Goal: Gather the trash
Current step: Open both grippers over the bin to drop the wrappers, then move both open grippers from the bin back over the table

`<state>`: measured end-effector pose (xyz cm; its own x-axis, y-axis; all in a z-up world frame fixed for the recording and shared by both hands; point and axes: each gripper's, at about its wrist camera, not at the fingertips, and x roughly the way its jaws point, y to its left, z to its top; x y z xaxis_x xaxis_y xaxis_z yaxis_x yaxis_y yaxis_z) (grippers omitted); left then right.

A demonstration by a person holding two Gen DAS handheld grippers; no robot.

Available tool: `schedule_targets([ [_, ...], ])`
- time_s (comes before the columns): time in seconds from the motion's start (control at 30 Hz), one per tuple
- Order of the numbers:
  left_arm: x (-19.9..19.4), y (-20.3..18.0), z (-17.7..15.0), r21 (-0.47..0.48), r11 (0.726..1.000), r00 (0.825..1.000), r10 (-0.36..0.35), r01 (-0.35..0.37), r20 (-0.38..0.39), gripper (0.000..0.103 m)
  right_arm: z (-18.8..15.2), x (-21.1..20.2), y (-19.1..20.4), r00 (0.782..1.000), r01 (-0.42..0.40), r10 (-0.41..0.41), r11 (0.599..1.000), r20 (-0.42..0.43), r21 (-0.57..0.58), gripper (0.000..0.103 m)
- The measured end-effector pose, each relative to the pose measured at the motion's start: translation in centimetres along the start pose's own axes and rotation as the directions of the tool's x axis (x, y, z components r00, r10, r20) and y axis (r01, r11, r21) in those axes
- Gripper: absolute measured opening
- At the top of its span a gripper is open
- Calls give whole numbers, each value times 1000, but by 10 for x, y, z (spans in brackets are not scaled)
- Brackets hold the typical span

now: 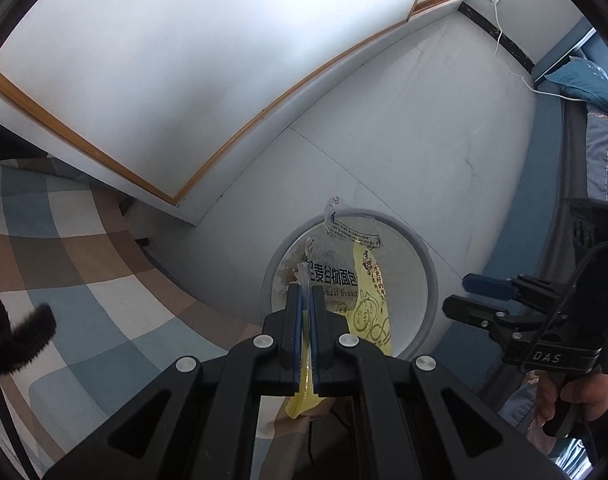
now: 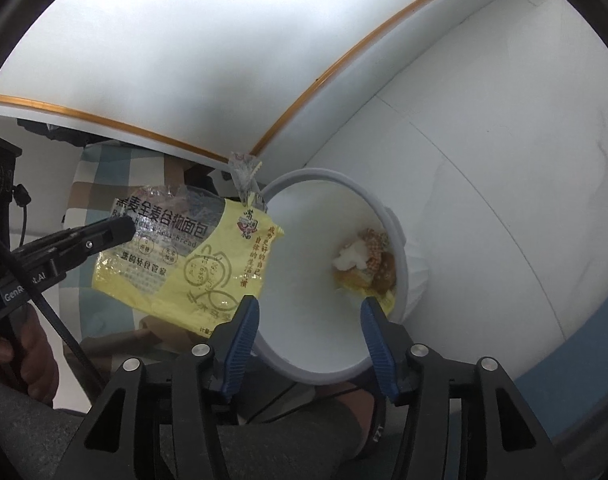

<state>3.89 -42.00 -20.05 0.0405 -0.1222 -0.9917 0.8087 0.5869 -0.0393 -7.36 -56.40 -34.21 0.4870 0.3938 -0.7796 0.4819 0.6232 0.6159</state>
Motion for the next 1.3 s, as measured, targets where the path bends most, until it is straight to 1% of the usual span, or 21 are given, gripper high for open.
schedule_targets([
  [0.03, 2, -1, 0, 8, 1000, 1000, 1, 0, -8, 0, 0, -3, -1, 1000, 4, -4, 1000, 11, 4, 64],
  [0.1, 7, -7, 1, 24, 1000, 1000, -15, 15, -21, 0, 2, -9, -2, 999, 9, -10, 1000, 30, 8, 67],
  [0.2, 11, -13, 3, 51, 998, 999, -40, 42, -38, 0, 3, -17, -3, 998, 20, -21, 1000, 53, 9, 67],
  [0.27, 19, -17, 4, 59, 997, 996, -54, 58, -77, 0, 4, -20, -5, 998, 29, -30, 999, 62, 13, 67],
  [0.37, 30, -18, 6, 47, 996, 990, -68, 75, -124, 2, 5, -21, -7, 997, 31, -33, 999, 65, 32, 69],
  [0.47, 37, -15, 7, 11, 996, 986, -91, 94, -142, 8, 6, -24, -10, 997, 32, -35, 999, 67, 36, 69],
  [0.5, 36, -14, 6, 6, 994, 985, -110, 112, -135, 13, 6, -24, -9, 997, 35, -37, 999, 67, 33, 70],
  [0.53, 36, -13, 6, 3, 992, 984, -125, 126, -128, 21, 6, -24, -8, 997, 39, -40, 999, 67, 29, 71],
  [0.57, 35, -13, 5, 3, 992, 985, -123, 124, -124, 26, 6, -24, -7, 997, 42, -44, 999, 68, 28, 71],
  [0.63, 33, -12, 5, 4, 994, 988, -112, 113, -109, 43, 6, -25, -6, 996, 44, -46, 999, 74, 30, 74],
  [0.8, 13, -6, 0, -24, 992, 992, -121, 121, -24, 46, 6, -27, -5, 996, 55, -56, 998, 75, 24, 79],
  [0.87, 1, -2, -3, -35, 995, 996, -88, 89, 19, 48, 6, -30, -3, 995, 60, -61, 998, 75, 15, 80],
  [0.93, -10, 3, -7, -48, 995, 995, -80, 82, 54, 54, 6, -33, 4, 995, 60, -60, 998, 80, 4, 84],
  [0.97, -17, 4, -9, -52, 996, 995, -72, 76, 72, 54, 5, -35, 7, 995, 60, -60, 998, 83, -3, 84],
  [1.07, -35, 13, -16, -81, 995, 991, -47, 58, 128, 54, 4, -41, 15, 994, 57, -55, 998, 90, -20, 86],
  [1.13, -45, 20, -23, -111, 991, 987, -51, 68, 151, 56, 2, -45, 23, 994, 54, -51, 998, 98, -31, 88],
  [1.2, -57, 25, -30, -137, 990, 984, -16, 40, 176, 58, 0, -50, 30, 993, 55, -50, 998, 105, -43, 88],
  [1.23, -60, 29, -32, -141, 990, 983, 0, 26, 186, 62, -1, -53, 34, 993, 55, -49, 997, 110, -50, 89],
  [1.3, -71, 33, -38, -159, 987, 975, 43, -8, 219, 67, -2, -59, 43, 991, 57, -50, 996, 123, -62, 90],
])
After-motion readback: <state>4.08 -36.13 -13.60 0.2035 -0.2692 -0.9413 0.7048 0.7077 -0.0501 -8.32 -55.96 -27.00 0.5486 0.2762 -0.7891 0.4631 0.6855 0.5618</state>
